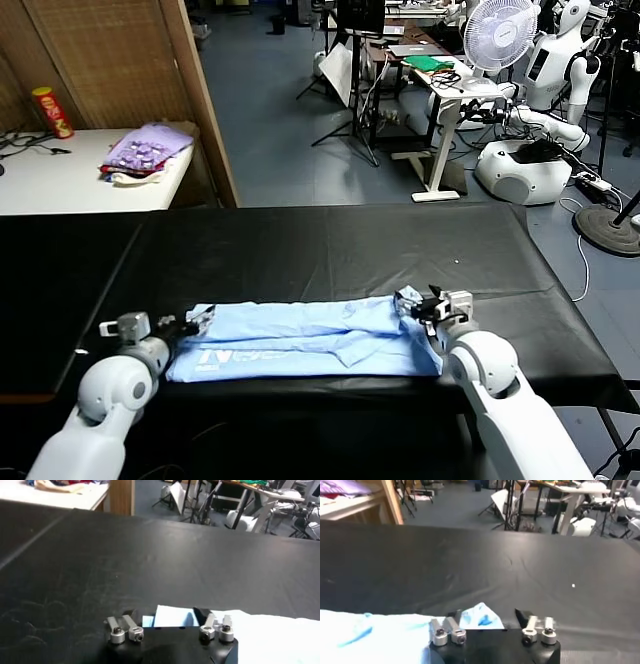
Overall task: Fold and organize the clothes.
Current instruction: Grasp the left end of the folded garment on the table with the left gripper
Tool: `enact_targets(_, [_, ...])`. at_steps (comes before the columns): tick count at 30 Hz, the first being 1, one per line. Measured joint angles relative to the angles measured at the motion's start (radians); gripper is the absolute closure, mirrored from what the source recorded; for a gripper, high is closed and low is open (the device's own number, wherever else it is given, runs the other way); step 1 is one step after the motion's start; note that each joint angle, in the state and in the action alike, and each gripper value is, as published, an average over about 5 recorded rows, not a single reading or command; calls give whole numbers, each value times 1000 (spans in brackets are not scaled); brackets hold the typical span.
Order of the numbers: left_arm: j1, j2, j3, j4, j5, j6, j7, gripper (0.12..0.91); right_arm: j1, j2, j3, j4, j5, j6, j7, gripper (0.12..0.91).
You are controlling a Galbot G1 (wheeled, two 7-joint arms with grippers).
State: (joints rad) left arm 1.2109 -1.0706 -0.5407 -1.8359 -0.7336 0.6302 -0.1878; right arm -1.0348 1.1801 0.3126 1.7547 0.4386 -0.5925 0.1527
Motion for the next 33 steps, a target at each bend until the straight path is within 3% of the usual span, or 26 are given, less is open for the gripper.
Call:
enact_targets(4, [2,-16,14,18,92,-54,0,814,-14,18,-2,-12,-8,53,22,824])
enact_targets(7, [3,-31,25,32,189,-101,0,891,-23,30,-2,-19,-10,88,39,894])
enact_targets(11, [4,-47,31,45,281,-140,1,903,-32,40,-2,-26,-12,134,42,901])
enact_targets(16, [3,-54,28,52,318,-153,2,903,-43,37,-1,-25,-12,175,0,901])
enact_targets(19, [3,-53,23,51,320,-155,3,895,-51,27,3,-11,-13,193,-23,829])
enact_targets(22, [6,-47,15,44,316,-157,7,803,-60,14,10,12,-13,197,-29,671])
enact_targets(28, [25,-33,-7,15,280,-151,8,475,-87,-12,32,79,-9,188,-27,342])
enact_targets(30, [36,-34,-17,2,260,-148,6,361,-97,-18,40,103,-6,187,-26,269])
enact_targets(33, [60,-43,-36,-23,214,-136,-1,258,-112,-24,46,133,-3,186,-25,233])
